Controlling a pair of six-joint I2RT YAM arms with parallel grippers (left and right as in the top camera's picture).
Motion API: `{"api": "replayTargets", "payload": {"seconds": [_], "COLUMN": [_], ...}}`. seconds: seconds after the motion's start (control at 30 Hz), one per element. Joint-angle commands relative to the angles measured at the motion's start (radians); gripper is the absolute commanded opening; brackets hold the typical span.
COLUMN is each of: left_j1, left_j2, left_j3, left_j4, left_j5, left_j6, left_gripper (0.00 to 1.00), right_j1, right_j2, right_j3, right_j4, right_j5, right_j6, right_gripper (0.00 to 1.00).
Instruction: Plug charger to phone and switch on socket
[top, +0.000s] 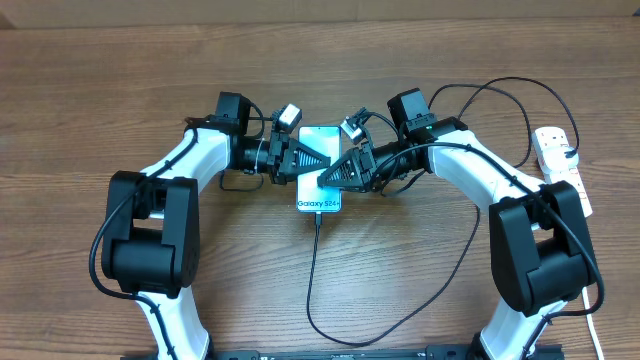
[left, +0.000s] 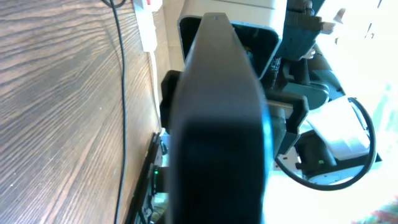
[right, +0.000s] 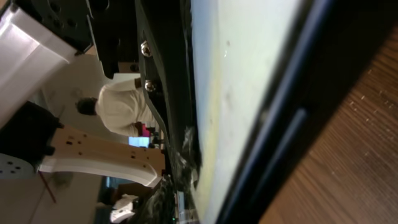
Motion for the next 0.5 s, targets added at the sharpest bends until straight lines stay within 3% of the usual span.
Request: {"api": "replayTargets", "payload": {"seconds": [0.0,0.17,0.47], "left_j1": [0.008,0.005,0.005], "left_j2": [-0.017,-0.017,-0.017], "left_j3": [0.008,0.008,0.008], "left_j4": [0.013,0.013,0.013], "left_j5": [0.036,0.036,0.033], "left_j6": [-0.005,-0.004,-0.003], "left_gripper": [0.04,0.04,0.04], "right_j1": [0.021,0.021,0.021], "right_j2": [-0.026,-0.026,-0.026], "right_j3": [0.009,0.009,0.009], "right_j4": [-0.002,0.006,0.013], "right_j5": [-0.022,-0.001,0.161], "right_j6": [0.006,0.006,0.097], "right_gripper": [0.11,0.04,0.04]}}
